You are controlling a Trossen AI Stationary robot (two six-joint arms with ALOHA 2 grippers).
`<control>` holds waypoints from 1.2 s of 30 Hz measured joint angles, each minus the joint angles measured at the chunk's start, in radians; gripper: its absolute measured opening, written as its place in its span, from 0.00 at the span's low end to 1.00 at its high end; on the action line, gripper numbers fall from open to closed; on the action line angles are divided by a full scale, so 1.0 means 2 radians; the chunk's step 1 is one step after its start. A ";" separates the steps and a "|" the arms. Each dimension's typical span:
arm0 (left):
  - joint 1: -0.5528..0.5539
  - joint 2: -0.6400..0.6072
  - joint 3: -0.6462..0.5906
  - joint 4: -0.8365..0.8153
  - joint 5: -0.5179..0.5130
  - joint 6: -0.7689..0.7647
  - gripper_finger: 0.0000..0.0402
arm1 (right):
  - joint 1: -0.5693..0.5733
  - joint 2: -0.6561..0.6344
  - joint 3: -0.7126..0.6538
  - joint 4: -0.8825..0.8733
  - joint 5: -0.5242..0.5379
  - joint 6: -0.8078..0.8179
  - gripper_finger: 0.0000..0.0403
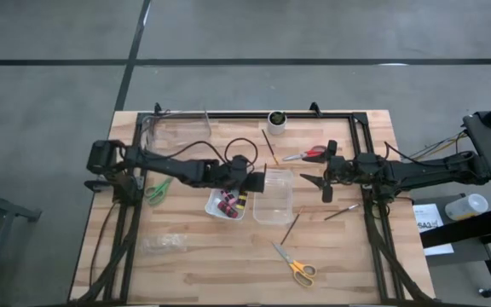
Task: Pick & Place Paint Supplies
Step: Put the silver paint brush into the bottom transparent bin
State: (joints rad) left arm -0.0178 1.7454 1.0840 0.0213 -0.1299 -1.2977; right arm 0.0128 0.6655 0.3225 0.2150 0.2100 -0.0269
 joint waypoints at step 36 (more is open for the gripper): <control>-0.043 0.052 0.002 -0.009 0.013 -0.122 0.09 | 0.000 0.002 0.000 -0.001 0.000 0.000 0.61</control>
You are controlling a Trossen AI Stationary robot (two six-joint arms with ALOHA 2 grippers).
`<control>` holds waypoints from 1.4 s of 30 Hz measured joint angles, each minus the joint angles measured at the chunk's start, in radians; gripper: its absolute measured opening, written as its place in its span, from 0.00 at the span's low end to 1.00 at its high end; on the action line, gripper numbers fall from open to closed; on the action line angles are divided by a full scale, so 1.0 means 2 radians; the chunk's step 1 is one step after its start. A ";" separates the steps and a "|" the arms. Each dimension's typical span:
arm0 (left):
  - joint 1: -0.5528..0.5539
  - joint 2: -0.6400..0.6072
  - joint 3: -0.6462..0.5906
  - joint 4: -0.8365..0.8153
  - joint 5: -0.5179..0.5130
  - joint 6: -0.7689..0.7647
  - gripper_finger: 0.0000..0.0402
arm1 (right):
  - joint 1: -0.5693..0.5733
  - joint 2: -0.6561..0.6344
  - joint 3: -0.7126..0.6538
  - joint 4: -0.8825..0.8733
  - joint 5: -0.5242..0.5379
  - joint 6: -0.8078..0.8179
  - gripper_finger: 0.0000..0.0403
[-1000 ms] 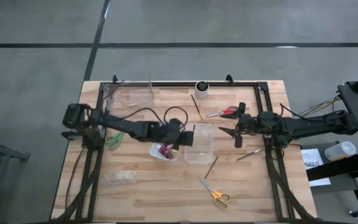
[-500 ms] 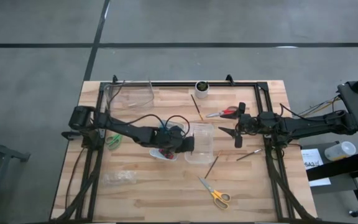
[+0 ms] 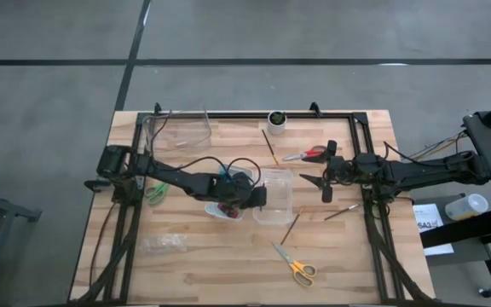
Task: Pick & Place Paint Supplies
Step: Put the silver paint brush into the bottom transparent bin, then put the yellow paint brush into the bottom transparent bin
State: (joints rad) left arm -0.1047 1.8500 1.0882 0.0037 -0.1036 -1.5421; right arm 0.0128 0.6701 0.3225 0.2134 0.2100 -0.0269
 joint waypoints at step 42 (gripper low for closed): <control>0.002 -0.204 -0.040 0.018 0.075 0.638 0.27 | 0.000 0.000 0.000 0.000 0.000 0.000 0.61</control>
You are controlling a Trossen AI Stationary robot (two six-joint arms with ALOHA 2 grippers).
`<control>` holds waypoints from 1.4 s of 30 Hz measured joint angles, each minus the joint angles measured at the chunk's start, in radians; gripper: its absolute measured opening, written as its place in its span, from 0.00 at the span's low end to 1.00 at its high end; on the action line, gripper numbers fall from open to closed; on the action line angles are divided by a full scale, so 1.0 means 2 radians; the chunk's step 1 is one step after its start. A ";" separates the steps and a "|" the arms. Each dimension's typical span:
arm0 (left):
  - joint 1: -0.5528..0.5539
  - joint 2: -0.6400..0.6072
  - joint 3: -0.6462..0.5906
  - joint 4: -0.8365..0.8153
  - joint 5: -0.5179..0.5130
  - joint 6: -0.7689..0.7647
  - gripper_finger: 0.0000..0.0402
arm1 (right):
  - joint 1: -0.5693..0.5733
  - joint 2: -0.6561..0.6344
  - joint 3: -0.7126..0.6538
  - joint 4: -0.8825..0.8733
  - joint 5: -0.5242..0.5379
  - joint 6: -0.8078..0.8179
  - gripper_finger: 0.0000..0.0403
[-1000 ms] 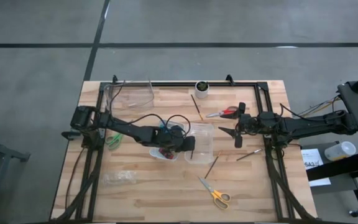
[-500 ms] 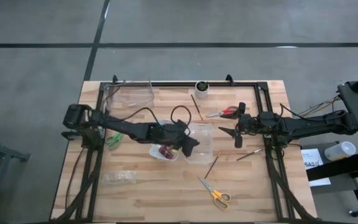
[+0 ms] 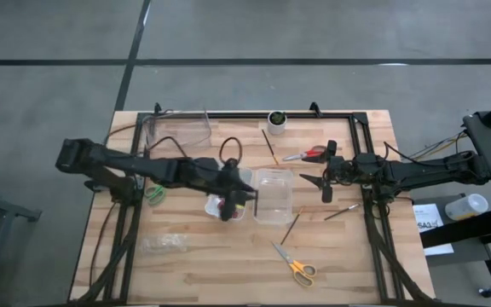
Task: Pick & Place Paint Supplies
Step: Put the yellow paint brush into the bottom transparent bin
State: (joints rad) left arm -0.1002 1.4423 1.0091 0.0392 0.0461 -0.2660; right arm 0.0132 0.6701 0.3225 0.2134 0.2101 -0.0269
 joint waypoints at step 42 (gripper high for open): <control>0.002 -0.622 -0.437 0.072 -0.042 0.028 0.27 | 0.000 0.000 0.000 0.000 0.000 0.000 0.61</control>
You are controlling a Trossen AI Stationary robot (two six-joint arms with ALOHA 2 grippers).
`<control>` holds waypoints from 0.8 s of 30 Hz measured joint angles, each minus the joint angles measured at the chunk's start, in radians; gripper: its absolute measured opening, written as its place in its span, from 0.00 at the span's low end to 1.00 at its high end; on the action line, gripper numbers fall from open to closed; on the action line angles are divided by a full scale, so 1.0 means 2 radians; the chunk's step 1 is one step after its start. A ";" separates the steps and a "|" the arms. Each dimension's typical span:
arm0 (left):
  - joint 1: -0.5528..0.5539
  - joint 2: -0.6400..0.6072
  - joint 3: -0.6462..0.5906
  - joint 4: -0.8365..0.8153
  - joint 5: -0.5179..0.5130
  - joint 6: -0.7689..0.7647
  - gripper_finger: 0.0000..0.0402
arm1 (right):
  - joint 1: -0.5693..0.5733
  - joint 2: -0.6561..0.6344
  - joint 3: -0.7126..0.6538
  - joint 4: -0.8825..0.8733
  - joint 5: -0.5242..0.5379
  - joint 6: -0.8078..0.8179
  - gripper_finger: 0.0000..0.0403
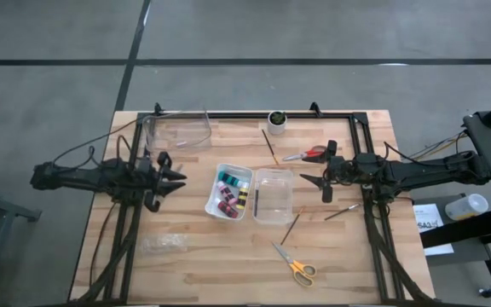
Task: Pick & Place Paint Supplies
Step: Put the yellow paint brush into the bottom transparent bin
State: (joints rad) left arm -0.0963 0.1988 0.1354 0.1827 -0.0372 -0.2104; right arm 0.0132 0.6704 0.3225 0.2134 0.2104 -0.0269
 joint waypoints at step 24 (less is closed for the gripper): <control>0.000 0.000 0.000 -0.015 0.000 -0.013 0.27 | 0.000 0.000 0.000 0.000 0.000 0.000 0.61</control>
State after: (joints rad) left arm -0.0963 0.1989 0.1352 0.1524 -0.0370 -0.2371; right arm 0.0128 0.6704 0.3225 0.2134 0.2103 -0.0269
